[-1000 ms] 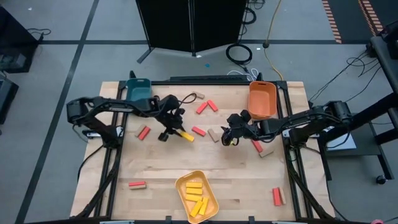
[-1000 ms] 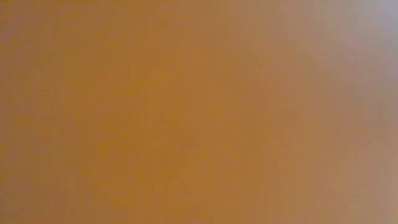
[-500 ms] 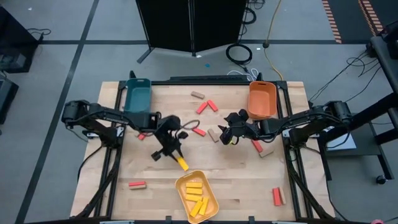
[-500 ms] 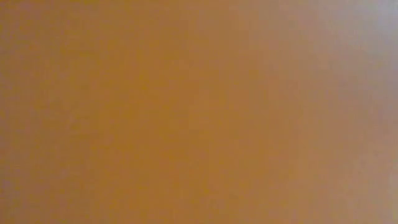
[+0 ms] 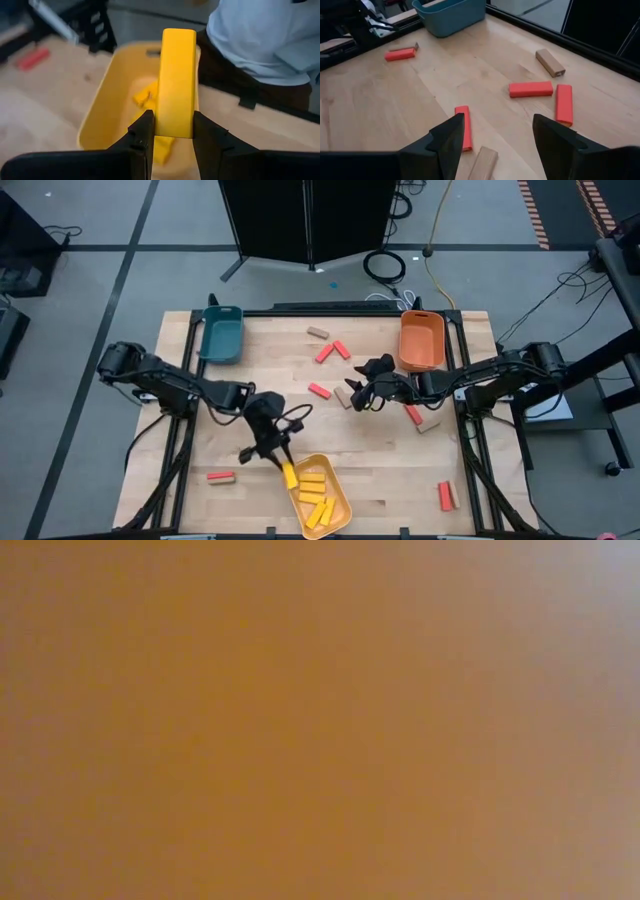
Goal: Sort blocks
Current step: Put the yellow block into the yellow bin
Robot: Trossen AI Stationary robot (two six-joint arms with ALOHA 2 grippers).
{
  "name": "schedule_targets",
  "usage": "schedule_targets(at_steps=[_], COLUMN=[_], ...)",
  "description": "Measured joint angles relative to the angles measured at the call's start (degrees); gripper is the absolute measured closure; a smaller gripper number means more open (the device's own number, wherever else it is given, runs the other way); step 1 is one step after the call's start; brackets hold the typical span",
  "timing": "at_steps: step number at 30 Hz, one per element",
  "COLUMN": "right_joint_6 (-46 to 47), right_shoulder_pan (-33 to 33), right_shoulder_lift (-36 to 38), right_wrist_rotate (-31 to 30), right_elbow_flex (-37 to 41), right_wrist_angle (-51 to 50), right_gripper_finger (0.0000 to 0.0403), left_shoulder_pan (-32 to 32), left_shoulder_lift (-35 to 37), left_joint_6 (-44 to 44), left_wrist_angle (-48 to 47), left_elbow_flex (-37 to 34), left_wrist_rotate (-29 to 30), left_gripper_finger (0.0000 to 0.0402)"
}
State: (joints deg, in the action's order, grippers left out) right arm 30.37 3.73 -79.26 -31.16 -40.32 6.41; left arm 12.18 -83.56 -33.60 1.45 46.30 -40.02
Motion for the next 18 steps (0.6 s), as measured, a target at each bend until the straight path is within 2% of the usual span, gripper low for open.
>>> schedule_targets(at_steps=[5,9,18], right_joint_6=[0.41,0.44,0.87], right_shoulder_pan=[0.21,0.52,0.5], right_shoulder_lift=[0.0,-0.01,-0.02], right_wrist_rotate=[0.0,0.0,0.0], right_elbow_flex=[0.0,0.0,0.0], right_wrist_angle=[1.38,2.71,2.55], right_gripper_finger=[0.0202,0.0202,0.0202], left_shoulder_pan=[1.45,1.56,2.1], left_shoulder_lift=[-0.43,-0.71,-0.69], left_joint_6=[-0.18,0.18,0.19], left_wrist_angle=[5.52,6.3,6.73], left_elbow_flex=[0.02,0.04,0.04], left_wrist_rotate=[-0.28,-0.22,3.11], left_gripper_finger=[0.031,0.0305,0.0229])
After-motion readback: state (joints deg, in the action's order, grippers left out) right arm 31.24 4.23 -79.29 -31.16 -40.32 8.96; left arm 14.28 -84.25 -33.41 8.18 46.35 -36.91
